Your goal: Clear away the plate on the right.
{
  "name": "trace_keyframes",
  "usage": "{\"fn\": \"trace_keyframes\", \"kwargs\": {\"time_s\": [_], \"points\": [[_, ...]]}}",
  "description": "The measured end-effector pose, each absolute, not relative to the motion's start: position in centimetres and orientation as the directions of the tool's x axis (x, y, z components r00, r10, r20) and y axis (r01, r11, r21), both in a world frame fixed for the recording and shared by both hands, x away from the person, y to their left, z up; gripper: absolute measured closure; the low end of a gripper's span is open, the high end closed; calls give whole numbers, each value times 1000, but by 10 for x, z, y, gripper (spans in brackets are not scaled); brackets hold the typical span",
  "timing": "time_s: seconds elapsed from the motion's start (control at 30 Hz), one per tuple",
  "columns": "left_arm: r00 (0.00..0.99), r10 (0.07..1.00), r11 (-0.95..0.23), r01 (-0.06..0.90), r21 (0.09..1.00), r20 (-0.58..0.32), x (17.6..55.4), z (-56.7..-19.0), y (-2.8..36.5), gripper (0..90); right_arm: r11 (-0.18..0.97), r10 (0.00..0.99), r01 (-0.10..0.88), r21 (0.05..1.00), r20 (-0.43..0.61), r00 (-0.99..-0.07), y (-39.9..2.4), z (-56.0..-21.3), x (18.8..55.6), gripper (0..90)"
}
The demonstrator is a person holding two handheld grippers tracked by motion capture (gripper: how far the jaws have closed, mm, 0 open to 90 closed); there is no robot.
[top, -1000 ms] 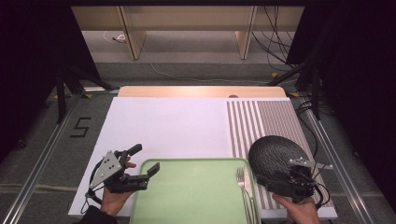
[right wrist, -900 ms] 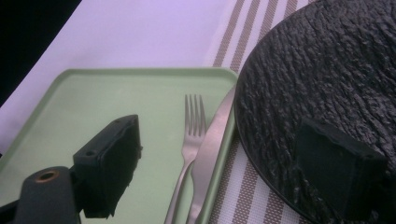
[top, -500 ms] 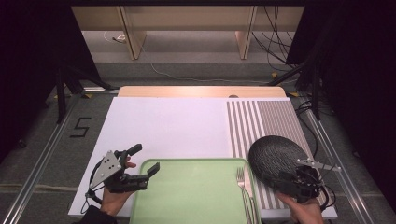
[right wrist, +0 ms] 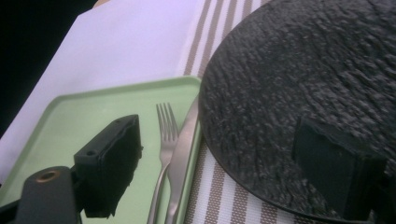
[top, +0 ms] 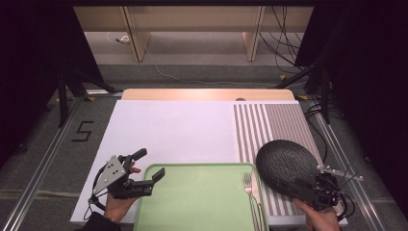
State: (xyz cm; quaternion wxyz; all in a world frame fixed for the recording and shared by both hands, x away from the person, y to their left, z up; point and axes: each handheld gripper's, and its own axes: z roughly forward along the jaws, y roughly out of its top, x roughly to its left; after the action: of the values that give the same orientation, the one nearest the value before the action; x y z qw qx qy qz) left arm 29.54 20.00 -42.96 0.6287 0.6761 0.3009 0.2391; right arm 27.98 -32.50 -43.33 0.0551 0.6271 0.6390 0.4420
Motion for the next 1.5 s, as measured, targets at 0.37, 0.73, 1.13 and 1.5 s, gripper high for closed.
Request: {"fn": "trace_keyframes", "kwargs": {"time_s": [0.37, 0.73, 1.13, 1.5], "points": [[705, 707, -29, 105, 994, -54, 295, -429, 200, 116, -248, 854, 755, 607, 505, -125, -342, -438, 278, 162], [704, 708, -31, 103, 994, -51, 295, -429, 200, 116, -318, 858, 752, 578, 513, -32, -362, -442, 271, 166], [706, 707, -34, 100, 994, -47, 294, -429, 200, 116, -434, 812, 734, 523, 579, 67, -382, -453, 268, 186], [706, 706, -33, 100, 994, -47, 294, -429, 200, 116, -500, 771, 734, 459, 623, 135, -388, -462, 268, 188]]}}
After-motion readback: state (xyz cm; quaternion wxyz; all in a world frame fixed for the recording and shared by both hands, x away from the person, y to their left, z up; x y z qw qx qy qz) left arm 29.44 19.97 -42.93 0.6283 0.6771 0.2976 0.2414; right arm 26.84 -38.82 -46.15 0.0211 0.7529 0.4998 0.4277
